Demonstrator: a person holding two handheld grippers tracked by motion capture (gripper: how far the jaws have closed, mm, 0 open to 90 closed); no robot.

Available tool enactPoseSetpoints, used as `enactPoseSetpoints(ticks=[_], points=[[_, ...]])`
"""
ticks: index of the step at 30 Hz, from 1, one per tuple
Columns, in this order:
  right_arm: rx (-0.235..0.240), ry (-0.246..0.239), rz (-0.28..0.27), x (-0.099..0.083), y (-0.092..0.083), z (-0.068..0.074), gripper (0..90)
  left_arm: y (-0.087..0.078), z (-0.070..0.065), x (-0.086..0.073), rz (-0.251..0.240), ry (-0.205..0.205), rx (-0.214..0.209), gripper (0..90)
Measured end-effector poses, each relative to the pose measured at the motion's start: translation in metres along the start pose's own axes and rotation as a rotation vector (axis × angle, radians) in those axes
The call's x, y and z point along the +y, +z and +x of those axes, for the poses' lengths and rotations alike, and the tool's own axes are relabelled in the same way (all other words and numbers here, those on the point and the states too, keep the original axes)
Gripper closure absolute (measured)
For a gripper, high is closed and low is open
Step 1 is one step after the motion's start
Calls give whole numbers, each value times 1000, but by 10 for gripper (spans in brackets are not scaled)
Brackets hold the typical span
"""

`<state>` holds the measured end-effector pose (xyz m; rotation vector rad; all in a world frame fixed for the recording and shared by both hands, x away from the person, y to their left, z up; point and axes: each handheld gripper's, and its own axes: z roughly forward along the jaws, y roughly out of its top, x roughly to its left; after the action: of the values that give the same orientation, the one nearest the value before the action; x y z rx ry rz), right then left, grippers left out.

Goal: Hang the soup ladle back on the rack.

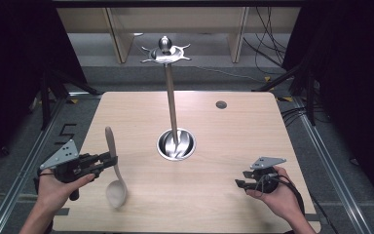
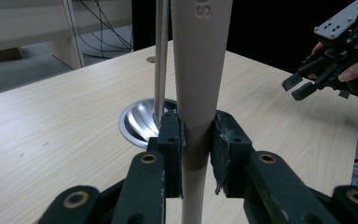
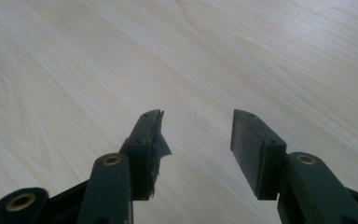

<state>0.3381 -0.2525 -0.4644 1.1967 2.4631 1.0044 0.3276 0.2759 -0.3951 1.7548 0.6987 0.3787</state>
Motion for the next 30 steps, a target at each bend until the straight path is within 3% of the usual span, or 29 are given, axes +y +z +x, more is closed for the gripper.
enactPoseSetpoints(ticks=[1,13,20,30], points=[[-7,-21,-7,0,1,-1,534,1,0,1,-6,-3,-2,739],[-5,-19,7,0,-1,-2,534,8,5,23,-56,22,-25,739],[-6,-18,19,0,-2,-2,534,11,12,35,-48,62,-69,738],[-8,-8,9,1,-3,-2,532,15,21,42,-40,60,-89,738]])
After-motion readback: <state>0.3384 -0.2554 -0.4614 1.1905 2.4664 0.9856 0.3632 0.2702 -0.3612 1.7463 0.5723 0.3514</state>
